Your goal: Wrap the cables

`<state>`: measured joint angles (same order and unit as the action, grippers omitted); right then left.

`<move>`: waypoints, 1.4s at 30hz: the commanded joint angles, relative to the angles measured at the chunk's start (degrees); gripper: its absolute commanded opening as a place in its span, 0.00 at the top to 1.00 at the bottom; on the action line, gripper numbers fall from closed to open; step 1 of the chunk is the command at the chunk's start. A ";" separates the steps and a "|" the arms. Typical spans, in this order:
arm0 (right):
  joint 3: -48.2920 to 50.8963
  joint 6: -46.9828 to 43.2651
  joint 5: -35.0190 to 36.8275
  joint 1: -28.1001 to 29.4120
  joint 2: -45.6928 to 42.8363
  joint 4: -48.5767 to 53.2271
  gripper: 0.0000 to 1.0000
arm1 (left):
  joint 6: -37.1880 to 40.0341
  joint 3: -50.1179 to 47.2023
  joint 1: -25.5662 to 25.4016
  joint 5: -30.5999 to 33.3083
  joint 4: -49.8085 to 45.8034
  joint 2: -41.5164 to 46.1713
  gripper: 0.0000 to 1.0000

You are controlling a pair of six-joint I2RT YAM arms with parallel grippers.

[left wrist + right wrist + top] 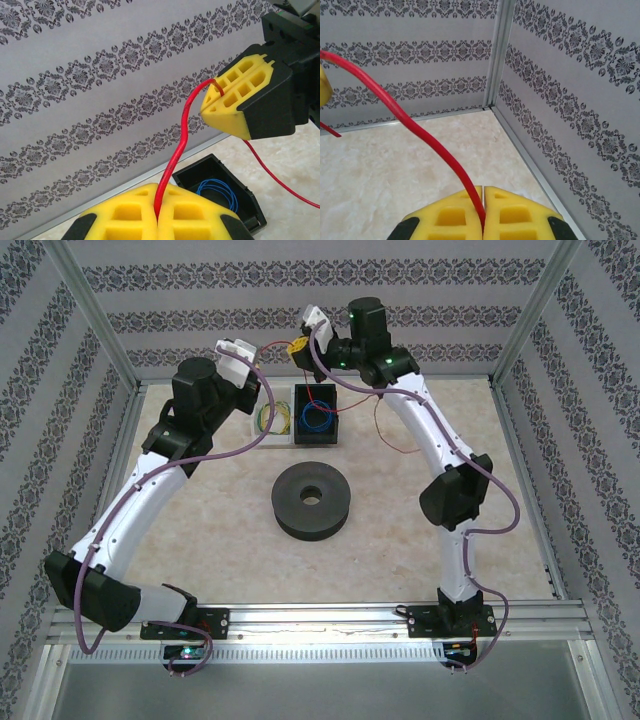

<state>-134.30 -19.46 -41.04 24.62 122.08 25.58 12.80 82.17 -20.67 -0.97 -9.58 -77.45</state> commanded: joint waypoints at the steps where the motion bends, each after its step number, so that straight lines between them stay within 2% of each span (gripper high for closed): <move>1: -4.96 -3.34 -0.74 -0.23 1.50 2.42 1.00 | 0.09 0.61 -0.52 -0.62 0.95 2.27 0.85; 2: -5.73 -4.21 -1.08 -0.43 1.77 2.69 1.00 | 0.49 0.25 -0.57 -1.50 0.61 2.82 0.72; 4: -6.65 -5.41 -1.97 -0.88 2.25 3.52 1.00 | 0.90 -0.65 -0.54 -1.89 -0.87 4.00 0.58; 6: -6.54 -5.84 -2.88 -1.32 2.28 3.99 1.00 | 1.03 -2.56 -0.47 -0.76 -3.01 6.20 0.36; 10: -4.07 -6.02 -3.77 -1.73 1.43 3.57 1.00 | -1.38 -10.36 -0.07 1.74 -5.82 12.89 0.21; 13: -2.88 -6.03 -3.89 -1.94 1.25 2.61 1.00 | -6.52 -16.90 0.90 0.73 -8.24 17.04 0.00; 17: -3.48 -5.20 -4.05 -2.12 1.99 1.93 1.00 | -16.82 -26.37 1.10 -5.15 -9.49 18.20 0.00; 22: -4.37 -4.88 -3.91 -2.20 2.45 1.84 1.00 | -31.92 -40.75 1.11 -14.85 2.92 15.07 0.00; 24: -4.69 -4.54 -4.03 -2.16 2.54 1.69 1.00 | -35.62 -44.44 1.15 -18.04 7.86 12.55 0.00; 27: -5.20 -4.10 -4.17 -2.12 2.80 1.40 1.00 | -38.21 -47.68 1.15 -21.39 12.67 8.53 0.01; 32: -6.29 -3.48 -4.23 -1.83 3.63 1.38 1.00 | -39.95 -48.10 1.15 -25.32 15.62 1.20 0.10; 35: -6.59 -3.22 -4.07 -1.60 4.03 1.41 1.00 | -43.46 -49.56 1.14 -28.69 22.86 -2.42 0.15; 40: -6.50 -3.37 -3.79 -1.25 4.13 1.82 1.00 | -46.84 -49.79 1.05 -31.35 30.34 -7.31 0.26; 42: -6.42 -3.39 -3.70 -1.24 4.22 1.92 1.00 | -47.27 -49.54 1.06 -32.01 31.59 -8.71 0.35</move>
<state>-139.00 -23.73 -43.18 22.76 125.21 28.32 -31.68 32.75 -20.12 -30.00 14.85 -84.93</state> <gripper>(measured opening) 0.046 0.672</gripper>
